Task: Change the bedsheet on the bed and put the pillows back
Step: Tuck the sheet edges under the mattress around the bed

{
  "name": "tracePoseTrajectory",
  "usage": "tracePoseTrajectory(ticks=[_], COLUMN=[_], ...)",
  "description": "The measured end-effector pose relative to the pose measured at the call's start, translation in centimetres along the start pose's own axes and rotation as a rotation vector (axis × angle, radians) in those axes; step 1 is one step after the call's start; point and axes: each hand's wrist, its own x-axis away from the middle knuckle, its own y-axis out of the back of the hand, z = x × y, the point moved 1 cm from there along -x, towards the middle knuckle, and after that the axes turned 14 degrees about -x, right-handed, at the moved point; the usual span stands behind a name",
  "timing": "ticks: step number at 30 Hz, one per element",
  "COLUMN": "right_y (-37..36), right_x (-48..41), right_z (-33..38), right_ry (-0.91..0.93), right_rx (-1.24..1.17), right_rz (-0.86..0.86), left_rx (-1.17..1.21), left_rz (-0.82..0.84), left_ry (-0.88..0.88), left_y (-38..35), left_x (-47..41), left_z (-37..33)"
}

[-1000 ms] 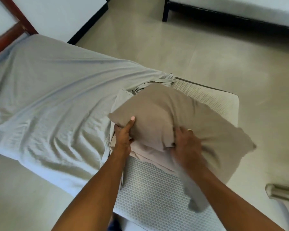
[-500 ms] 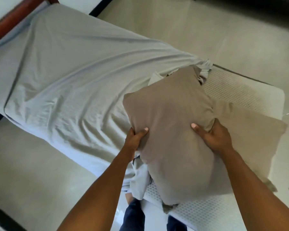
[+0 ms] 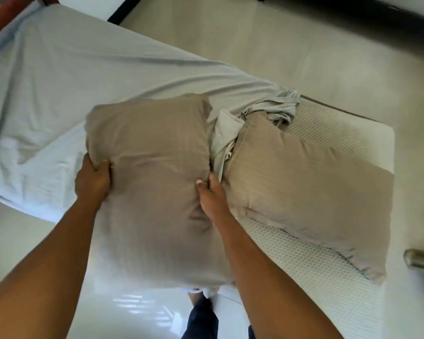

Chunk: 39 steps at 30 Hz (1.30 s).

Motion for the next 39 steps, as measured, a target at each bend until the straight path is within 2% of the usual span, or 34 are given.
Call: tracePoseTrajectory(ticks=[2,3,5,7,9,10,11,13,15,16,19,20,21,23,25,28,30,31,32,34,36,39], right_y=[-1.1,-0.6,1.4,5.4,10.4,13.0,15.5,19.4,22.8,24.0,26.6,27.6,28.6,30.4,31.8,32.8,32.2,31.4,30.5,27.7,24.0,17.1], right_x=[-1.6,-1.8,-1.4,-0.5,0.7,1.1,1.3,0.5,-1.0,-1.6,-2.2,-1.9,-1.5,0.0,2.4,5.0,5.6,5.4,4.9,3.7,1.5,-2.5], right_z=[-4.4,-6.0,-8.1,-10.2,-11.6,-12.5,-13.4,-14.5,-14.5,-13.8,-11.2,-10.3,-9.0,-7.3,-5.7,-5.4,-5.1,-4.9,-4.5,-2.4,-0.1,2.9], right_ry=[-0.130,-0.190,-0.292,-0.357,-0.437,-0.477,-0.478,-0.446,-0.339,-0.287,-0.159,-0.085,-0.018,0.057,0.028,-0.024,-0.041,-0.062,-0.087,-0.125,-0.185,-0.258], right_rx=[0.050,0.037,-0.173,-0.302,-0.415,-0.545,-0.726,-1.002,-1.160,-1.206,-1.216,-1.216,-1.246,-1.352,-1.377,-1.413,-1.397,-1.369,-1.338,-1.292,-1.236,-1.140], right_rz=[0.080,0.111,0.062,-0.140,-0.528,-0.682,-0.791,-0.829,-0.761,-0.791,-1.060,-1.125,-1.113,-0.998,-0.873,-0.682,-0.574,-0.536,-0.496,-0.381,-0.283,-0.055], left_rx=[-0.083,-0.149,-0.264,-0.421,-0.533,-0.595,-0.625,-0.565,-0.428,-0.352,-0.087,-0.015,0.024,0.120,0.263,0.515,0.689,0.763,0.801,0.821,0.720,0.483], left_rz=[0.076,0.154,0.266,0.294,0.294,0.297,0.339,0.464,0.504,0.499,0.526,0.496,0.447,0.399,0.411,0.647,0.786,0.773,0.692,0.398,0.109,-0.170], left_ry=[-0.035,-0.128,-0.423,-0.621,-0.741,-0.847,-0.922,-0.978,-0.938,-0.910,-0.734,-0.671,-0.608,-0.493,-0.397,-0.179,-0.175,-0.172,-0.148,-0.008,0.201,0.472], left_y=[-2.6,-4.1,-8.2,-12.3,-14.6,-15.3,-15.7,-17.4,-18.5,-18.9,-18.4,-18.0,-17.3,-15.6,-14.2,-12.4,-11.5,-10.8,-10.2,-9.6,-9.0,-6.5], left_x=[0.4,1.3,3.6,7.0,11.2,13.6,15.6,17.7,18.5,18.6,18.2,18.2,18.4,18.9,18.7,17.5,16.9,16.5,15.9,14.1,12.5,10.4], left_z=[0.5,0.3,0.1,-0.7,-2.7,-3.9,-5.2,-6.6,-7.1,-7.2,-8.2,-8.8,-9.9,-12.2,-14.8,-18.2,-19.1,-19.2,-18.9,-16.5,-12.5,-6.1])
